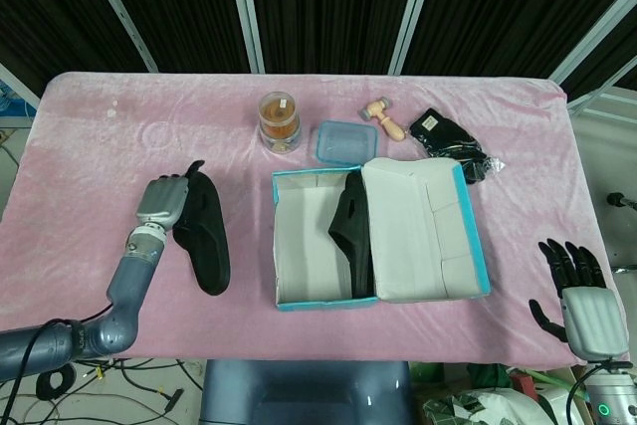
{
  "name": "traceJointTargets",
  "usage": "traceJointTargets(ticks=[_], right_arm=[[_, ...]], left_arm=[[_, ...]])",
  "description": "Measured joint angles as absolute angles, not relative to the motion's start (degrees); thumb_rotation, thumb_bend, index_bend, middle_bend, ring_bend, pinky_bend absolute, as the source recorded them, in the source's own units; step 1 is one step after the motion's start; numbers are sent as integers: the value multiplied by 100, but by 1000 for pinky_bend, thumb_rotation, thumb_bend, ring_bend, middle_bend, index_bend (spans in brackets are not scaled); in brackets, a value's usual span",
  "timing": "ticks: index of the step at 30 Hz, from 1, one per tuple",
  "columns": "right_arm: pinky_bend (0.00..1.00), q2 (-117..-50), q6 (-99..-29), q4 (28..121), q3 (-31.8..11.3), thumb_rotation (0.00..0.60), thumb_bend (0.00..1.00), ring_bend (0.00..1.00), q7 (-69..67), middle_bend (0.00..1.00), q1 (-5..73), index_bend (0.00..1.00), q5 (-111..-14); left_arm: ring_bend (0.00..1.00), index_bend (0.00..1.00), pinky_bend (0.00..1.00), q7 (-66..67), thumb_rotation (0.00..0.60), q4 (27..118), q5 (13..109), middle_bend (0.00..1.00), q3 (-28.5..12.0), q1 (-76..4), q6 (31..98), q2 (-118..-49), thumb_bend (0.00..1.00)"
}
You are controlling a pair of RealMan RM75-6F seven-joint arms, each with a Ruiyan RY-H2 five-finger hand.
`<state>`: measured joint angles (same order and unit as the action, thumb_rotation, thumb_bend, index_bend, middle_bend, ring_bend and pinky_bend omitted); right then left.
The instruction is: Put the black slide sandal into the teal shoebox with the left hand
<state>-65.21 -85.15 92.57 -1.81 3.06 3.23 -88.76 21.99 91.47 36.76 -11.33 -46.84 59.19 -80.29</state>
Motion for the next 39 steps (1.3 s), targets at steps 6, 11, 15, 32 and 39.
traceJointTargets(ticks=[6,11,15,32,39], right_arm=[[60,-6517,-8493,9294,-192,600,242,0,341,64,361,27,-8901],[60,-6509,-8497,9290,-190,600,242,0,323,64,351,27,-8877],[60,-6503,-8515,9270,-186,600,242,0,277,64,334,27,-8866],[60,-6408,-8682,9199,-164,600,242,0,97,64,170,27,-8787],[60,-6378,-8692,9225,-180,600,242,0,108,64,155,27,-8762]], left_arm=[[269,108,286,36,600,9402,5252,481,-1456,-4144,6084,-7876,0],[269,108,287,-944,600,9497,6400,481,-1760,-3971,6387,-8103,0],[269,106,287,-1011,600,9397,6794,480,-1958,-4111,6672,-8678,0],[269,66,287,-547,600,6447,7945,472,-1989,-5176,7397,-11019,0],[269,53,295,-1106,600,5536,8132,472,-1796,-5338,7417,-11719,0]])
